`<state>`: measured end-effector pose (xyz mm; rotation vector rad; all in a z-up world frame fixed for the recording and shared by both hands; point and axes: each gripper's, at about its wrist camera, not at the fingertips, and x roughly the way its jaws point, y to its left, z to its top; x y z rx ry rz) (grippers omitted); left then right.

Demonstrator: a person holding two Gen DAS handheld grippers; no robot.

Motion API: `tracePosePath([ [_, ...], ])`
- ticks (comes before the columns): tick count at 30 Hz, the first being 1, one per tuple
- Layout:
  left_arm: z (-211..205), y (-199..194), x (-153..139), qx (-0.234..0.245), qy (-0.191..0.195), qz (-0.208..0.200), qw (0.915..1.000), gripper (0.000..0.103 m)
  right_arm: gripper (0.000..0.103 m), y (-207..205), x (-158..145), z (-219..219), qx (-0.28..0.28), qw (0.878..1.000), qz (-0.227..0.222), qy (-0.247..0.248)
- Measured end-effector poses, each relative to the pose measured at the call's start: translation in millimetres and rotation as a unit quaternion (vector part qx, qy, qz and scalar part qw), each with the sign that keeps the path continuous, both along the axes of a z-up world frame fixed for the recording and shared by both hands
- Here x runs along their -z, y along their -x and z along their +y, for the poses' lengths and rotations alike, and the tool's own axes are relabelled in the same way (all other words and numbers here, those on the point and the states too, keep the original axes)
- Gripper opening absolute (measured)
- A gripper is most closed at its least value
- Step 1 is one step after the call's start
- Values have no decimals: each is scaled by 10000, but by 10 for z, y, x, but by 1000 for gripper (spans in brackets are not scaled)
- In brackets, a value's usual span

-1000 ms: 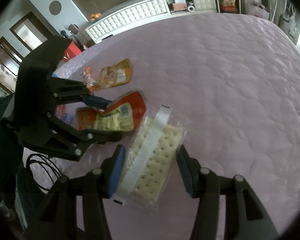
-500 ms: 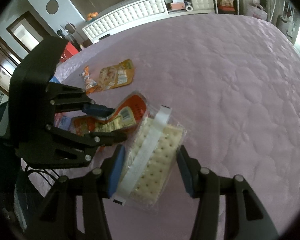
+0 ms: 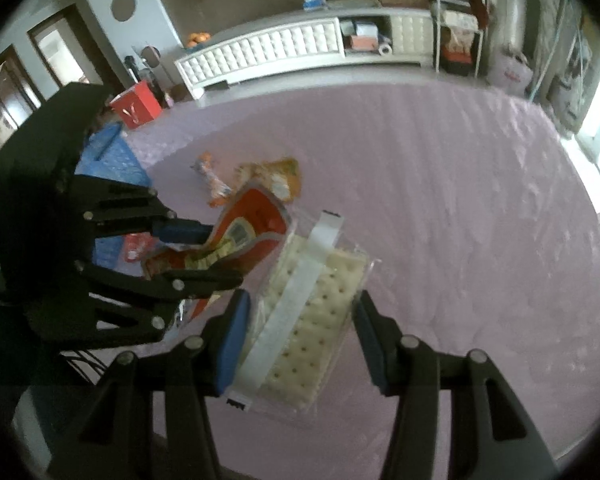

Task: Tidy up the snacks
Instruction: 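Carry the cracker pack and sauce packet over the blue basket with both tools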

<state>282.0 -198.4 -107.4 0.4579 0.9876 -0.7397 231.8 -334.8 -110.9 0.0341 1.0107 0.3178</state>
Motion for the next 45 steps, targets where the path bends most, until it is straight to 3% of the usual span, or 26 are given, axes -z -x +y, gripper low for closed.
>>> tracePosePath([
  [10,857,429,-794,-658,404,-740,9943,30,57,153,-569,594,-511,9967,-591,217],
  [16,1473,670,-1029,-1103,443,-1082,9870,30,57,121,-798,1112,-997,9913,-847,141],
  [21,1894,798,-1172,-1463,463,-1207,9808,30,57,49,-799,1509,-1354,9873,-829,52],
  [33,2735,812,-1192,-2129,377,-1216,9687,30,57,-90,-799,2464,-2160,9724,-866,144],
  [41,3185,590,-976,-2514,523,-1085,9604,30,57,-309,-653,2907,-2365,9684,-730,321],
  [45,3291,413,-841,-2555,481,-949,9609,30,57,-482,-553,3025,-2379,9685,-621,400],
])
